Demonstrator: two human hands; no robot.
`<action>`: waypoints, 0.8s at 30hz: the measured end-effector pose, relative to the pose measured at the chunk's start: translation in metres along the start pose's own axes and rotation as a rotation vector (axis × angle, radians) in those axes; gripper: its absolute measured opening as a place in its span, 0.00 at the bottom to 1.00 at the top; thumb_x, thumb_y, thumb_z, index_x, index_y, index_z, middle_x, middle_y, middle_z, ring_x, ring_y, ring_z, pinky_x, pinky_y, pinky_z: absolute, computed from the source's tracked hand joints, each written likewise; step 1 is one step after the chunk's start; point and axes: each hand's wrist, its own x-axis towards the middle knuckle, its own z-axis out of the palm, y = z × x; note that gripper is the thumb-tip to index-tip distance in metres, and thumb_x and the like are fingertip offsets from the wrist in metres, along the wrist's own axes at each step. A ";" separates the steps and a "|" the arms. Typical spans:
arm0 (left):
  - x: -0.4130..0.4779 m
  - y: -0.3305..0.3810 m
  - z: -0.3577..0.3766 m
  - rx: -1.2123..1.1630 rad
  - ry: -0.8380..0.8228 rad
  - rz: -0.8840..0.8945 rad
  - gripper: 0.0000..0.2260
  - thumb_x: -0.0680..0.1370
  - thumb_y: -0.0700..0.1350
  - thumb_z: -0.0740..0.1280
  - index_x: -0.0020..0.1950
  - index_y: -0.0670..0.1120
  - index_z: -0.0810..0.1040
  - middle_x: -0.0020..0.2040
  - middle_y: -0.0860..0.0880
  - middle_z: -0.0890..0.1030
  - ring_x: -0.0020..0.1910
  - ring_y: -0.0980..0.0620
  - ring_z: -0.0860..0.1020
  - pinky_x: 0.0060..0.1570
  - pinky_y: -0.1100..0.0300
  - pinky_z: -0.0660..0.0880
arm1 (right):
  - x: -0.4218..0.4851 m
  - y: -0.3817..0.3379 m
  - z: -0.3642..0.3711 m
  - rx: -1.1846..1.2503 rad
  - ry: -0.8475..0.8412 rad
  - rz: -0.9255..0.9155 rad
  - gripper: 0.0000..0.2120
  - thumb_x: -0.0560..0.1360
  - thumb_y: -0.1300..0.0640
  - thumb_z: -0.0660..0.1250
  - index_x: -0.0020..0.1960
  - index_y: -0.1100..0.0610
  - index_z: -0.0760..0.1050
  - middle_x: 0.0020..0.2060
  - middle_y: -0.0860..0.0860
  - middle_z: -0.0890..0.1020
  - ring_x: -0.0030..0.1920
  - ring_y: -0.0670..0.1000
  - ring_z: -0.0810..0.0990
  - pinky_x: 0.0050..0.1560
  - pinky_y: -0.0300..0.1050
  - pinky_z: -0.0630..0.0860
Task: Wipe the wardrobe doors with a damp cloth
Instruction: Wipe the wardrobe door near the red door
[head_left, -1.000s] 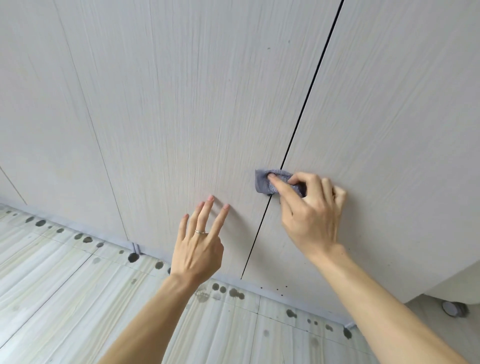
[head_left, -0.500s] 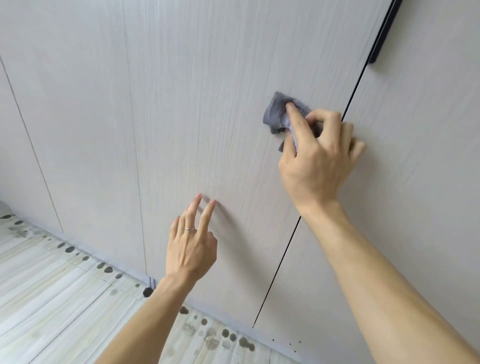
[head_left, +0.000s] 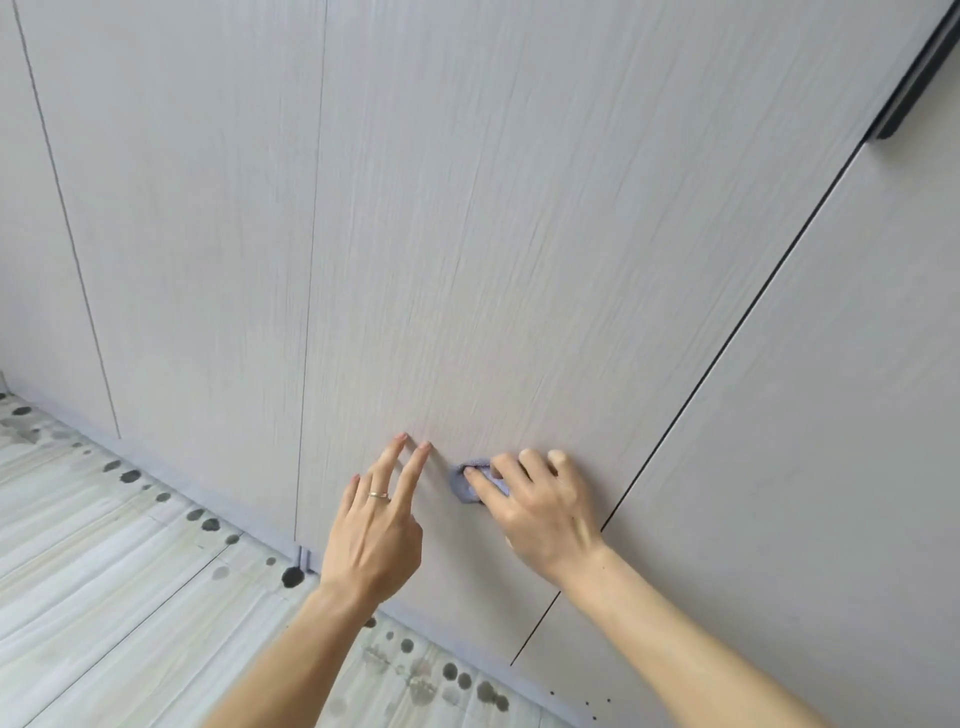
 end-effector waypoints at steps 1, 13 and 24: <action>0.005 0.003 -0.006 -0.001 0.012 0.003 0.48 0.66 0.34 0.73 0.81 0.52 0.56 0.79 0.44 0.60 0.61 0.38 0.78 0.60 0.40 0.77 | 0.014 0.008 -0.009 0.004 0.021 0.044 0.24 0.80 0.63 0.48 0.54 0.50 0.84 0.39 0.49 0.79 0.36 0.55 0.74 0.42 0.50 0.63; 0.101 0.125 -0.107 0.006 0.291 0.286 0.32 0.72 0.41 0.67 0.77 0.47 0.64 0.78 0.38 0.61 0.77 0.40 0.61 0.75 0.43 0.56 | 0.124 0.171 -0.137 -0.129 0.388 0.676 0.18 0.74 0.60 0.71 0.61 0.44 0.81 0.50 0.48 0.80 0.45 0.54 0.73 0.41 0.50 0.63; 0.080 0.167 -0.038 -0.007 0.308 0.608 0.32 0.76 0.46 0.66 0.80 0.48 0.62 0.82 0.40 0.51 0.81 0.38 0.49 0.78 0.39 0.48 | -0.090 0.126 -0.121 -0.117 -0.235 0.373 0.24 0.70 0.65 0.64 0.59 0.43 0.77 0.53 0.48 0.78 0.44 0.52 0.77 0.46 0.48 0.64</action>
